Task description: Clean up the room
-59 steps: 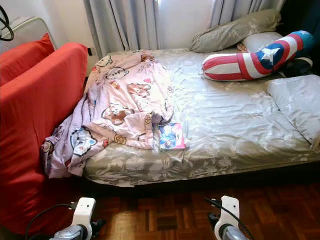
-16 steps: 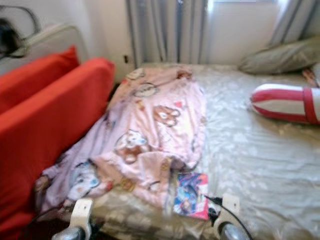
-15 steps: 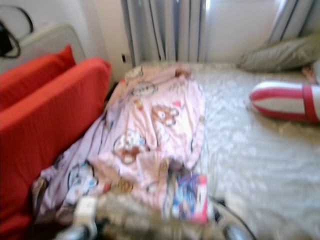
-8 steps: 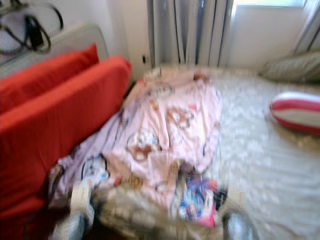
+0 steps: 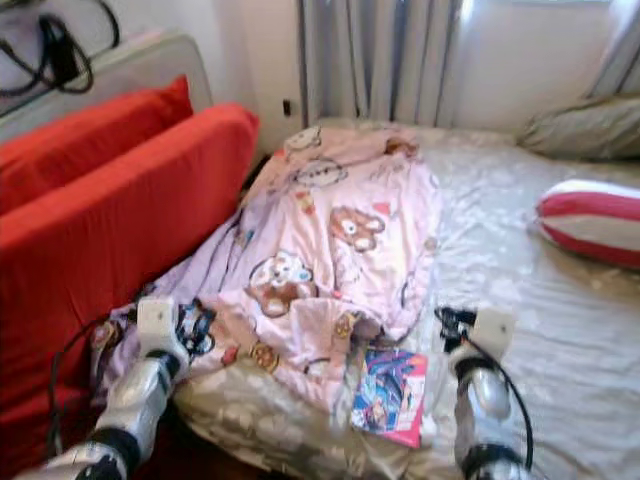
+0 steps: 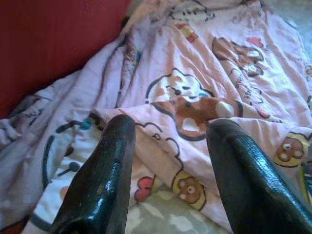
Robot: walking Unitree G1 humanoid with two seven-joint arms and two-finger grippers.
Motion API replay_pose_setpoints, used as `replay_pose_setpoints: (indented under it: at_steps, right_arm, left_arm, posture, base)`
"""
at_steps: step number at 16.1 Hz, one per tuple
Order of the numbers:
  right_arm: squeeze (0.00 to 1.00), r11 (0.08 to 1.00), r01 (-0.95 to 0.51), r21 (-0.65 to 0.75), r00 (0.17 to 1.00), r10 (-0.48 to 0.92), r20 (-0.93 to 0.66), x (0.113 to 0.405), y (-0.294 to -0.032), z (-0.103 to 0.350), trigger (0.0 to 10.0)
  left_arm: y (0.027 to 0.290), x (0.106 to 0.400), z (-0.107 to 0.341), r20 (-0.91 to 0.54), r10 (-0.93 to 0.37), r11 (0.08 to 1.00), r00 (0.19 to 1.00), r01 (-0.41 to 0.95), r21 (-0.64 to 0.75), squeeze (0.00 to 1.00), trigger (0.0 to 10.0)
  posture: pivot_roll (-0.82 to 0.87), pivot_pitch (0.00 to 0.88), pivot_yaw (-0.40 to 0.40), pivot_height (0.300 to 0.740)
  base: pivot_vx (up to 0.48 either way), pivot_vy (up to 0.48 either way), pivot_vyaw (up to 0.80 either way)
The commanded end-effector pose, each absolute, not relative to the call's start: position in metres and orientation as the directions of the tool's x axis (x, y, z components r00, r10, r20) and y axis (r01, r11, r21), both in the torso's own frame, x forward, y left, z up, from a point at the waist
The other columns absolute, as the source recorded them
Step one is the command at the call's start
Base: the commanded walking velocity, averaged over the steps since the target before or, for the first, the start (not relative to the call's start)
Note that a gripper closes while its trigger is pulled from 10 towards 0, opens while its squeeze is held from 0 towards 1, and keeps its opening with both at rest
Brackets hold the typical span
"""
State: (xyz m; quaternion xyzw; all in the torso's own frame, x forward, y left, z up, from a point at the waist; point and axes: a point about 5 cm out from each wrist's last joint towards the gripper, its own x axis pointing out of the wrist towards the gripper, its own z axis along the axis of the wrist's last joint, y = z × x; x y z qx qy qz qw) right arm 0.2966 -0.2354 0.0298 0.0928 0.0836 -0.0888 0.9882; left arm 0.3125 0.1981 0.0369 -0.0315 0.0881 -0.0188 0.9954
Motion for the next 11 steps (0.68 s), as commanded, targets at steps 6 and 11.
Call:
replay_pose_setpoints:
  at_steps: [6,11]
  right_arm:
    - [0.0,0.975,0.175,0.137,0.983,-0.18,0.024,0.271,-0.237,0.044,10.0]
    - [0.0,0.982,0.144,0.121,0.987,-0.151,0.048,0.258,-0.228,0.051,10.0]
  left_arm:
    - [0.222,0.299,0.057,0.014,-0.052,0.998,0.999,0.052,-0.023,0.0,10.0]
    - [0.231,0.294,0.068,0.056,-0.04,0.999,0.998,0.041,-0.016,0.0,10.0]
  posture:
    - [-0.06,0.007,0.03,0.74]
    - [-0.03,0.026,0.021,0.74]
  base:
    - [0.0,0.0,0.0]
    - [0.0,0.0,0.0]
